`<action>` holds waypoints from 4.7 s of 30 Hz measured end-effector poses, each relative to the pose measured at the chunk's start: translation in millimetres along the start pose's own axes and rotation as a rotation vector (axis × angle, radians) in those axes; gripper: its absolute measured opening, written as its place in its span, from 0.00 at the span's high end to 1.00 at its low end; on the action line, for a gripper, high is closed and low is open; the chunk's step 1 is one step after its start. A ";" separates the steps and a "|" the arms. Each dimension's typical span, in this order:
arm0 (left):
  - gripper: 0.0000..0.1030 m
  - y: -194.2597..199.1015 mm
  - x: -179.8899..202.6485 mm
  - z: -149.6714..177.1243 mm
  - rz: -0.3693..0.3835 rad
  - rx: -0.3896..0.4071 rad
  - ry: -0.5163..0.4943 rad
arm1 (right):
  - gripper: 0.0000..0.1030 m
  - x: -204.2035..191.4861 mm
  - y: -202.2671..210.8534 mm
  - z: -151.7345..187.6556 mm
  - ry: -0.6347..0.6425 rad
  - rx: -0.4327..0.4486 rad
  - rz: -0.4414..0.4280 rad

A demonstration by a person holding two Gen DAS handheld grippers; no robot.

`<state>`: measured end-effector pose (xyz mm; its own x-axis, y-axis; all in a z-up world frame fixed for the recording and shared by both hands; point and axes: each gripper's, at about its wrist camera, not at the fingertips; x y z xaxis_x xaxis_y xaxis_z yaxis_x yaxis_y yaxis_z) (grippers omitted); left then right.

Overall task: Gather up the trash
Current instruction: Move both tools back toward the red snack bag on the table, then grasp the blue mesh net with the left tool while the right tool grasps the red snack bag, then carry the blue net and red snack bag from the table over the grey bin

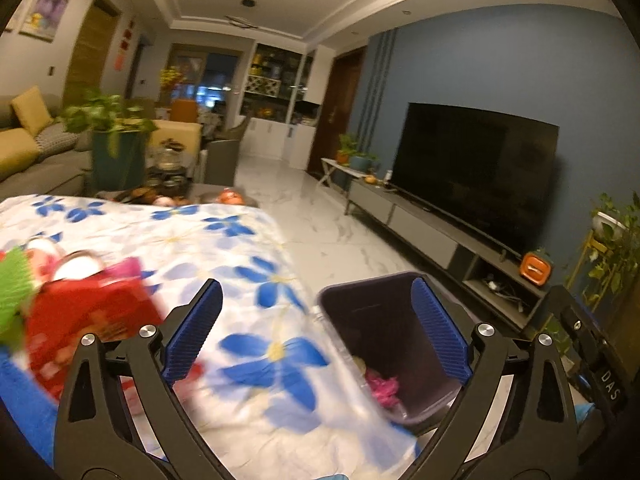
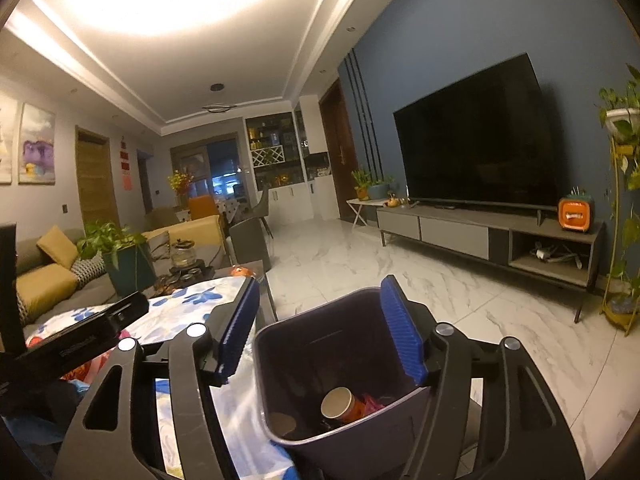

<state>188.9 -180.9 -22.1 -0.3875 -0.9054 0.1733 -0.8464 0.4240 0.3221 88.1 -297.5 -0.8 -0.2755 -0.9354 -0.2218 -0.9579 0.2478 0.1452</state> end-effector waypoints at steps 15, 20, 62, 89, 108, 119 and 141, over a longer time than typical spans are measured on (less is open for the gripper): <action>0.07 91.6 -77.1 29.4 -0.215 0.038 -0.015 | 0.22 -56.4 18.9 17.9 0.020 -0.020 -0.128; 0.07 114.6 -105.4 42.4 -0.262 0.042 0.014 | 0.23 -82.8 26.8 28.0 0.035 -0.024 -0.171; 0.94 122.4 -192.5 101.5 -0.186 -0.154 0.075 | 0.23 -177.0 -33.6 79.2 0.117 -0.187 -0.340; 0.94 187.2 -188.9 57.2 -0.182 0.033 0.058 | 0.94 -194.8 -38.2 91.7 0.162 -0.255 -0.483; 0.94 173.4 -156.3 36.2 -0.151 0.066 -0.019 | 0.95 -142.7 15.6 35.3 0.092 -0.078 -0.415; 0.94 134.5 -98.6 1.7 -0.048 0.098 -0.117 | 0.95 -82.6 18.1 4.2 0.047 0.026 -0.250; 0.94 21.5 19.1 -16.3 0.224 0.087 -0.221 | 0.95 10.3 -1.2 -19.6 -0.030 0.136 0.083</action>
<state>169.3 -188.7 3.3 -0.6299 -0.7764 0.0219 -0.7552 0.6187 0.2166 87.9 -312.4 15.7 -0.3544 -0.9029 -0.2432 -0.9333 0.3575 0.0330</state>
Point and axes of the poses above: each gripper's, at about its wrist camera, not at the fingertips, and y roughly against the way its jaws point, x to its right, z to its underside, and after that the axes turned 3 degrees about -y, right-handed
